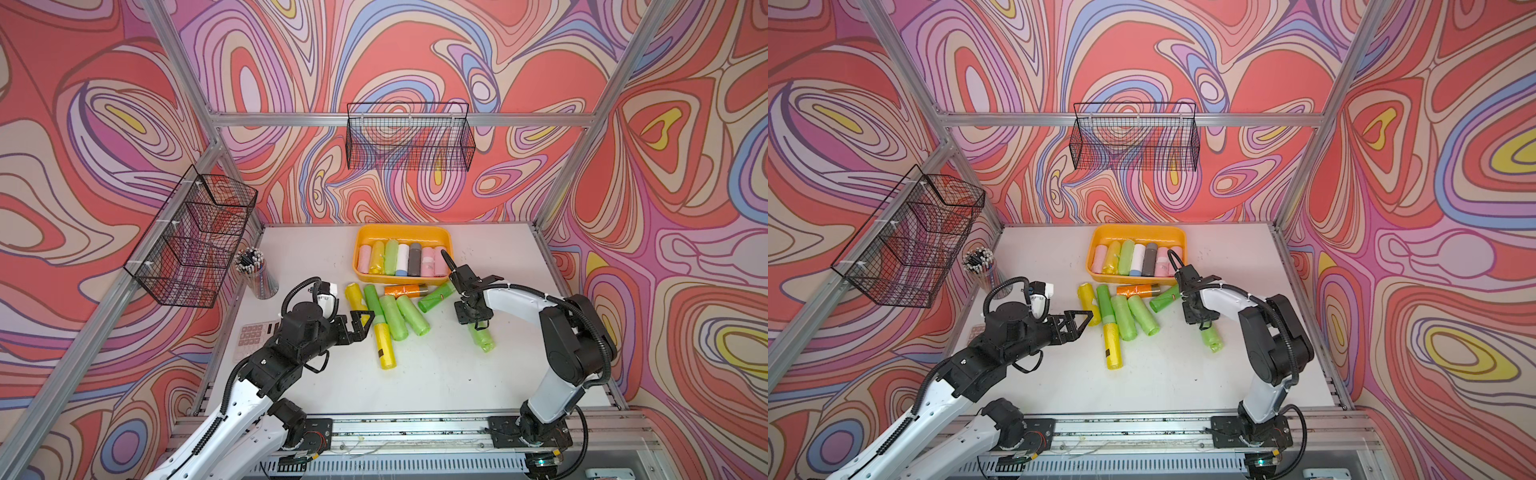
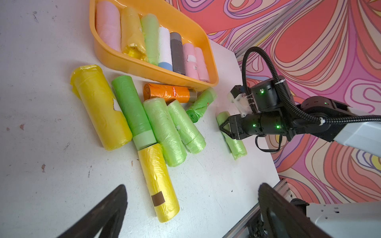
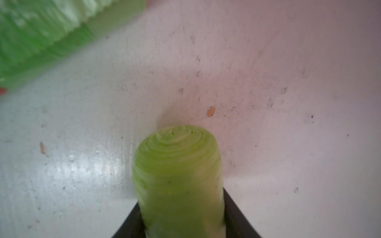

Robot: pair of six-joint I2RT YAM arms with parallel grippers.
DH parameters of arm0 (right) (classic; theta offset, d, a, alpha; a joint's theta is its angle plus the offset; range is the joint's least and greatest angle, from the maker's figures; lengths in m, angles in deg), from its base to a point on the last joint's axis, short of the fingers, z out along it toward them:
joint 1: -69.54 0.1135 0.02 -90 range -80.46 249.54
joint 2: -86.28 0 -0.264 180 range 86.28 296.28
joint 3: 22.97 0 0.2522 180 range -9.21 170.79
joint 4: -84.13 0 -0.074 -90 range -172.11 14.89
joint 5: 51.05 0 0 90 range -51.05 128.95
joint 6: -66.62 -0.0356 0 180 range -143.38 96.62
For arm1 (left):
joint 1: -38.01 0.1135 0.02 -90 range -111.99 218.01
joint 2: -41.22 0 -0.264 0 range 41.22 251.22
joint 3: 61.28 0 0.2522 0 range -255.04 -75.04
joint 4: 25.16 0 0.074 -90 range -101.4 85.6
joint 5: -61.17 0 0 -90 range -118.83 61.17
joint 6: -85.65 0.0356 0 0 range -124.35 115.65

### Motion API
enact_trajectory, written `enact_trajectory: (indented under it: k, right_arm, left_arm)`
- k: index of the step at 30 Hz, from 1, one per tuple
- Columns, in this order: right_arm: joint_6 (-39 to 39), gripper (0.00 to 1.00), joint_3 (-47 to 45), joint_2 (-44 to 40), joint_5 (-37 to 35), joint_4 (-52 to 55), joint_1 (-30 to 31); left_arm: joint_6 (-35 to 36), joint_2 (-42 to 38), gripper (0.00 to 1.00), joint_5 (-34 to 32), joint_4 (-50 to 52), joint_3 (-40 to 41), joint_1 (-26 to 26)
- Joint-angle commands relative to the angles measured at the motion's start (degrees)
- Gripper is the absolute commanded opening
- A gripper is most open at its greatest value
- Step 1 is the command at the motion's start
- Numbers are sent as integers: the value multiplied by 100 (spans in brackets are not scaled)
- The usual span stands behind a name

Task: Put the roll of trash bags into the storage box
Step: Pick up the roll of trash bags from the center of the board.

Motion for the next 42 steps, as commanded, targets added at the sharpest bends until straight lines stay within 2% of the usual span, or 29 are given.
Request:
enact_trajectory:
  k: [1, 7, 11, 15, 21, 30, 42]
  right_arm:
    - [-87, 32, -115, -135, 223, -7, -16]
    - [-292, 23, -236, -497, 603, -160, -9]
    - [-417, 21, -353, -880, 1074, -388, -10]
    - [-492, 17, -328, -1108, 1003, -367, -13]
    - [-522, 16, -295, -1280, 963, -357, -10]
    - [-672, 10, -248, -1564, 1403, -543, -14]
    - [-832, 9, -182, -2073, 1935, -687, -10]
  left_arm:
    - [-69, 48, 100, 33, -207, 30, -22]
    - [-32, 191, 100, -125, -345, 65, -25]
    - [12, 355, 100, -109, -116, -154, -22]
    - [-43, 343, 100, -107, -92, -132, -22]
    - [-124, 277, 100, -143, -114, -17, -22]
    - [-80, 354, 100, -108, -50, -125, -22]
    - [-157, 515, 100, 6, -134, -143, -22]
